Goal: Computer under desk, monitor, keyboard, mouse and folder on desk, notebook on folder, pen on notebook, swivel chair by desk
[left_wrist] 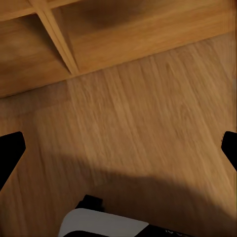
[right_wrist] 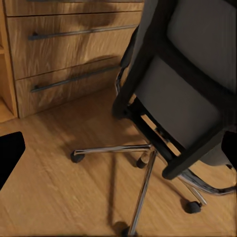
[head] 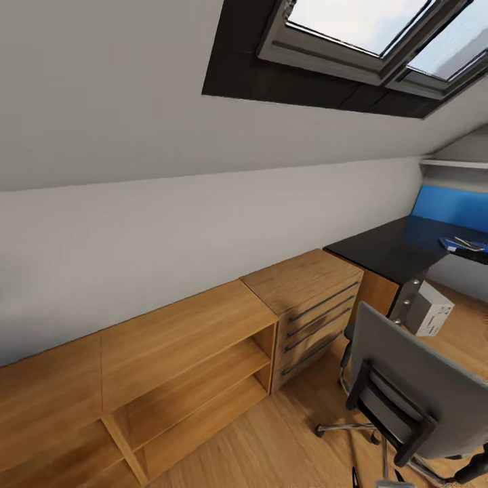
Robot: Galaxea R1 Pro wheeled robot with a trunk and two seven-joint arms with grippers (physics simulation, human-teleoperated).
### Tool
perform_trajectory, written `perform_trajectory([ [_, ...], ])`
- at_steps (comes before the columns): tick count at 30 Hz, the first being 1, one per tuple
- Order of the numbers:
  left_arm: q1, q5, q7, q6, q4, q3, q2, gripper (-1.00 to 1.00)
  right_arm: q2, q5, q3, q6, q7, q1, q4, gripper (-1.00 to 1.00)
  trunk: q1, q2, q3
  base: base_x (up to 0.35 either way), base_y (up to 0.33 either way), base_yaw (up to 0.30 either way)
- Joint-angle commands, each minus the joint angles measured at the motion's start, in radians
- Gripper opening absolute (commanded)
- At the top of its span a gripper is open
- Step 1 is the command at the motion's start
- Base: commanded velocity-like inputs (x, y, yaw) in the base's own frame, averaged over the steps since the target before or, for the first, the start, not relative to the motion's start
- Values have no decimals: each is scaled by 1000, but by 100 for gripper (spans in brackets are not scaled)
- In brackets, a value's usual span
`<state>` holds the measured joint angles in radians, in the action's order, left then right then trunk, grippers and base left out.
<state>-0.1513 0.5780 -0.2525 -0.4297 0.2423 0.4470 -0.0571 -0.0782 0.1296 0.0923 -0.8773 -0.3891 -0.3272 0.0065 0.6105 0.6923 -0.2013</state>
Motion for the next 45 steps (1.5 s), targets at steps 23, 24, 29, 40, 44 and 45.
perform_trajectory([
  [23, -1, 3, -8, -3, 0, 10, 0, 100, 0, 8, 9, 1, -10, -1, 1, 100, 0, 1, -2, 0, 0, -267],
  [24, -1, 3, -8, -3, 1, 10, 0, 100, 0, 8, 9, 1, -10, -1, 1, 100, 0, 1, -2, 0, 0, -267],
  [29, -1, 3, -8, -3, 1, 10, 0, 100, 0, 8, 9, 1, -10, -1, 1, 100, 0, 1, -2, 0, 0, -267],
  [40, -1, 4, -8, -3, 0, 10, 0, 100, 0, 10, 9, 1, -8, -1, 1, 100, 0, 1, -2, 1, 1, -267],
  [44, -1, 2, -8, -3, 0, 10, 0, 100, 0, 10, 9, 0, -8, -1, 1, 100, 0, 1, -2, 114, 87, -267],
  [45, -1, 2, -8, -3, 1, 10, 0, 100, 0, 10, 9, 0, -8, -1, 1, 100, 0, 1, -2, 196, 149, -267],
])
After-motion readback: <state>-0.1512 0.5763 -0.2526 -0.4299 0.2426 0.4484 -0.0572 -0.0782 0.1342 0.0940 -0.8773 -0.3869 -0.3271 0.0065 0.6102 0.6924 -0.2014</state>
